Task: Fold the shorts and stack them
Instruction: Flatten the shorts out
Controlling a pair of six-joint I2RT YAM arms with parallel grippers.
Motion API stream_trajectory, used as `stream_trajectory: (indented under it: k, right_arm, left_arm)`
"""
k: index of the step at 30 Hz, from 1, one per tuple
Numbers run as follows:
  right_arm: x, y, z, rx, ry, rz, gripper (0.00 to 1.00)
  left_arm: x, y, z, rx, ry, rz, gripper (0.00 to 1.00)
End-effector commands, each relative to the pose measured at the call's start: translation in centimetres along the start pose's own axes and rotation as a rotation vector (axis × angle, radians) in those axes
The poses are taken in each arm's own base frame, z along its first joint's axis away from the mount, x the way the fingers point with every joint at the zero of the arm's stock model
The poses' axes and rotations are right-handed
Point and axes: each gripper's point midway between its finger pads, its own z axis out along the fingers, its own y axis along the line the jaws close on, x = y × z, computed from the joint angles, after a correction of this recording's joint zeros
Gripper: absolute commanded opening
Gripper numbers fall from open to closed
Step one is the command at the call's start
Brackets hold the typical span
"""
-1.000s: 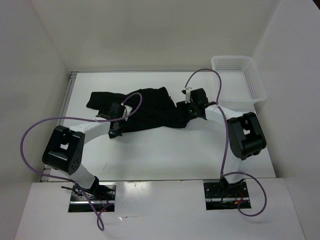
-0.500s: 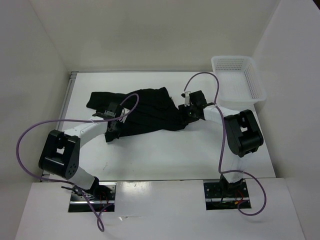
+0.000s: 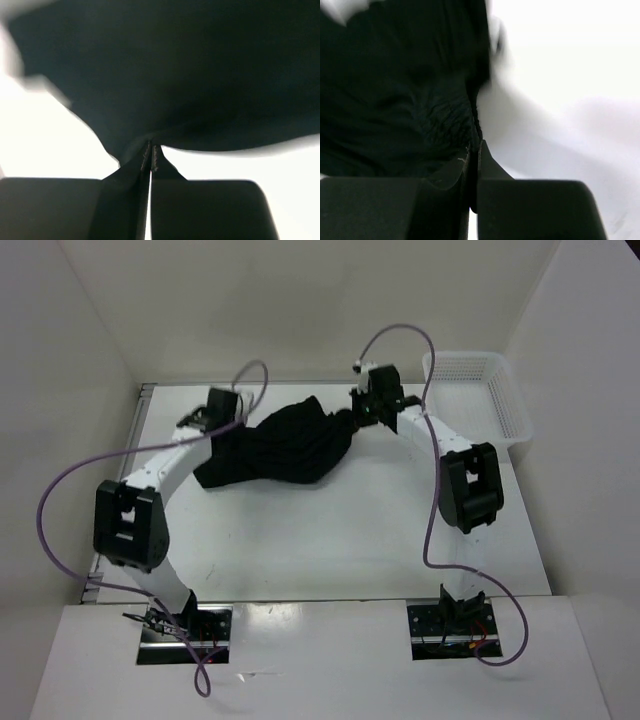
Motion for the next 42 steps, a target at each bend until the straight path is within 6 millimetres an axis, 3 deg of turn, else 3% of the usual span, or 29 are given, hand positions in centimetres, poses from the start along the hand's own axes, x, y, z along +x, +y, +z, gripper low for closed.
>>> stream_trajectory:
  k: [1, 2, 3, 4, 5, 6, 7, 8, 9, 10, 14, 15, 16, 17, 18, 19, 20, 22, 23, 24, 25, 28, 30, 36, 38, 39, 40, 41, 42]
  right_arm:
    - [-17.8, 1.1, -6.7, 0.053, -0.429, -0.012, 0.00]
    - [-19.8, 0.9, -7.9, 0.076, -0.477, -0.012, 0.00]
    - [-23.5, 1.3, -11.0, 0.093, -0.576, -0.030, 0.00]
    - [-24.7, 1.2, -12.2, 0.116, -0.606, -0.038, 0.00]
    - [-25.9, 0.6, -14.7, 0.132, -0.649, -0.047, 0.00]
    - [-26.5, 0.2, -16.2, 0.138, -0.668, -0.057, 0.00]
    - [-26.4, -1.0, -17.1, 0.156, -0.673, -0.060, 0.00]
    - [-26.4, -0.9, -19.0, 0.159, -0.679, -0.110, 0.00]
    - [-24.0, -1.0, -17.8, 0.147, -0.604, -0.142, 0.00]
    - [-22.5, -0.2, -17.6, 0.086, -0.558, -0.200, 0.00]
    - [-12.0, 1.6, -16.2, -0.074, -0.289, -0.393, 0.00]
    - [-9.3, 1.6, -15.8, -0.098, -0.214, -0.410, 0.00]
    - [-7.4, 1.3, -15.6, -0.102, -0.167, -0.437, 0.00]
    - [-3.6, 0.6, -14.5, -0.117, -0.075, -0.500, 0.00]
    - [-1.3, 0.5, -15.0, -0.131, -0.014, -0.527, 0.00]
    - [0.6, 0.3, -14.9, -0.144, 0.032, -0.554, 0.00]
    - [4.4, 0.2, -14.2, -0.168, 0.124, -0.575, 0.00]
    - [8.1, 0.0, -14.7, -0.192, 0.227, -0.683, 0.00]
    - [11.4, 0.8, -14.5, -0.230, 0.310, -0.727, 0.00]
    - [12.8, 0.5, -14.7, -0.220, 0.353, -0.798, 0.00]
    - [15.9, 0.7, -15.1, -0.250, 0.434, -0.826, 0.00]
    - [19.5, 1.4, -15.9, -0.289, 0.534, -0.929, 0.00]
    - [20.2, 1.0, -16.2, -0.296, 0.564, -0.951, 0.00]
    - [23.4, -1.7, -18.4, -0.274, 0.744, -1.036, 0.00]
    - [24.4, -2.5, -19.3, -0.279, 0.810, -1.072, 0.00]
    - [25.2, -3.0, -19.8, -0.279, 0.852, -1.087, 0.00]
    - [25.5, -3.1, -19.9, -0.289, 0.860, -1.098, 0.00]
    - [26.0, -3.2, -20.0, -0.295, 0.872, -1.095, 0.00]
    - [25.8, -3.2, -19.7, -0.288, 0.858, -1.098, 0.15]
  left_arm:
    - [-20.6, 8.2, -7.5, -0.147, -0.541, -0.164, 0.00]
    - [-23.7, 9.6, -10.1, -0.159, -0.625, -0.183, 0.00]
    - [-26.0, 10.5, -12.8, -0.154, -0.705, -0.192, 0.00]
    - [-28.2, 11.7, -16.4, -0.173, -0.802, -0.210, 0.00]
    - [-28.7, 12.0, -18.1, -0.177, -0.837, -0.215, 0.00]
    - [-28.4, 12.0, -18.6, -0.177, -0.832, -0.214, 0.00]
    - [-27.7, 12.2, -19.9, -0.185, -0.829, -0.217, 0.00]
    - [-27.2, 12.2, -20.5, -0.185, -0.824, -0.217, 0.00]
    - [-25.5, 11.7, -18.7, -0.178, -0.769, -0.210, 0.00]
    - [-24.3, 10.9, -20.1, -0.161, -0.778, -0.201, 0.00]
    - [-16.7, 8.4, -16.9, -0.133, -0.614, -0.167, 0.00]
    - [-14.8, 7.8, -17.7, -0.124, -0.598, -0.159, 0.00]
    - [-11.1, 6.1, -14.8, -0.108, -0.503, -0.130, 0.00]
    - [-9.2, 5.1, -14.1, -0.092, -0.473, -0.113, 0.00]
    - [-7.2, 4.5, -15.0, -0.091, -0.470, -0.102, 0.00]
    - [-5.2, 3.6, -14.2, -0.084, -0.438, -0.084, 0.00]
    - [-1.5, 1.8, -11.9, -0.063, -0.357, -0.040, 0.00]
    - [1.9, 0.5, -11.4, -0.031, -0.293, -0.002, 0.00]
    - [3.4, -0.5, -10.7, 0.007, -0.246, 0.021, 0.00]
    - [6.1, -1.2, -10.0, 0.033, -0.169, 0.046, 0.00]
    - [7.4, -1.5, -9.6, 0.048, -0.130, 0.055, 0.00]
    - [11.6, -3.1, -9.5, 0.131, 0.007, 0.092, 0.00]
    - [13.9, -4.4, -10.2, 0.214, 0.084, 0.111, 0.00]
    - [16.7, -6.1, -10.9, 0.316, 0.183, 0.124, 0.06]
    - [16.4, -6.9, -12.4, 0.373, 0.196, 0.129, 0.10]
    - [16.4, -8.2, -13.2, 0.451, 0.208, 0.129, 0.12]
    - [16.9, -8.8, -14.0, 0.493, 0.243, 0.125, 0.16]
    - [16.8, -9.7, -14.9, 0.560, 0.248, 0.115, 0.35]
    - [17.1, -10.0, -15.2, 0.580, 0.260, 0.112, 0.46]
